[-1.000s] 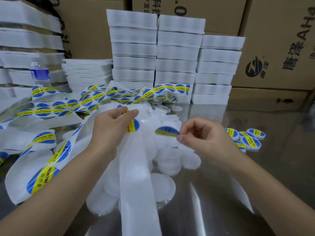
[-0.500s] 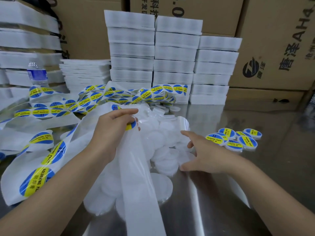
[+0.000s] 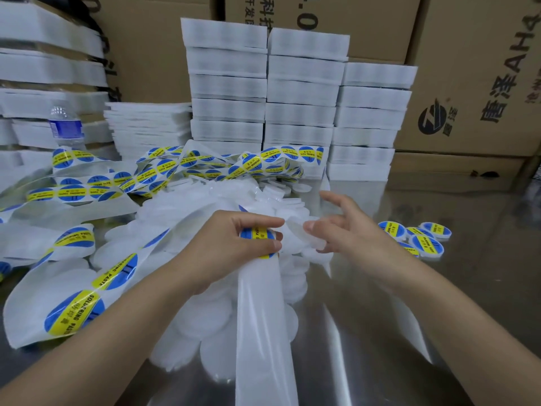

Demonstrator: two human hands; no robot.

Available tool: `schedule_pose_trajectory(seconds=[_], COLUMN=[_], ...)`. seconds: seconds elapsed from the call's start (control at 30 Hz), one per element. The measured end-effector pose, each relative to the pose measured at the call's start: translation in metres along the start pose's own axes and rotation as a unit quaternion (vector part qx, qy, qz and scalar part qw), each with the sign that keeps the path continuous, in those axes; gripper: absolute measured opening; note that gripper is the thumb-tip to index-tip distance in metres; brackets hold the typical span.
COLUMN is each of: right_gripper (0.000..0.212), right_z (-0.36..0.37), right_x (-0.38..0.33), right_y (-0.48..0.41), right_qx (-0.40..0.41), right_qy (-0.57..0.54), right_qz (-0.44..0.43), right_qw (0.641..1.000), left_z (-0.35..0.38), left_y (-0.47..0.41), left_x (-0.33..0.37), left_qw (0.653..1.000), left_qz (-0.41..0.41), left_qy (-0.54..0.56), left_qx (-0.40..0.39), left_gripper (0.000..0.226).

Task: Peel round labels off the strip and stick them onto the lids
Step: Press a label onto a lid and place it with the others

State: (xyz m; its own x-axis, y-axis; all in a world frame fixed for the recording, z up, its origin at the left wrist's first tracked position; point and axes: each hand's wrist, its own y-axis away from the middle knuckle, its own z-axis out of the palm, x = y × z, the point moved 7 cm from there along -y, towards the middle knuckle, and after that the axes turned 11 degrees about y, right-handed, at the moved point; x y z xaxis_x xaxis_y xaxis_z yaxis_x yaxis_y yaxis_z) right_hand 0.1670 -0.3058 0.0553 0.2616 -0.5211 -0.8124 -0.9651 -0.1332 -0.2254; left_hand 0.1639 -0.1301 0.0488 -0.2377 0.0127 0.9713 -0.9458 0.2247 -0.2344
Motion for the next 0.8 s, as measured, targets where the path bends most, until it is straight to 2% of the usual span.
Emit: schedule_pose_trajectory(seconds=[0.17,0.27,0.4,0.53,0.6,0.8], right_gripper=[0.057,0.071,0.069,0.081,0.085,0.08], right_z=[0.008,0.012,0.004,0.0,0.003,0.011], right_x=[0.002,0.0,-0.009,-0.019,-0.023,-0.034], right_y=[0.001,0.002,0.001,0.005,0.009,0.018], right_qx=[-0.034,-0.055,0.006,0.04,0.04,0.057], right_qy=[-0.094,-0.135,-0.109,-0.087,-0.066,0.034], right_qz=[0.018,0.013,-0.064,-0.16,-0.193,-0.244], right_qw=[0.995,0.989,0.992,0.982,0.978,0.968], left_z=[-0.002,0.0,-0.001,0.005,0.008,0.006], left_y=[-0.001,-0.001,0.0,0.003,0.003,0.003], left_x=[0.001,-0.001,-0.005,-0.006,-0.005,-0.009], left_qw=[1.0,0.999,0.998,0.992,0.992,0.992], left_qz=[0.009,0.008,-0.046,-0.121,-0.125,-0.121], left_qy=[-0.017,-0.043,-0.048,0.02,0.033,0.025], left_qx=[0.0,0.001,0.018,-0.005,-0.016,-0.027], left_gripper=[0.036,0.031,0.012,0.03,0.032,0.008])
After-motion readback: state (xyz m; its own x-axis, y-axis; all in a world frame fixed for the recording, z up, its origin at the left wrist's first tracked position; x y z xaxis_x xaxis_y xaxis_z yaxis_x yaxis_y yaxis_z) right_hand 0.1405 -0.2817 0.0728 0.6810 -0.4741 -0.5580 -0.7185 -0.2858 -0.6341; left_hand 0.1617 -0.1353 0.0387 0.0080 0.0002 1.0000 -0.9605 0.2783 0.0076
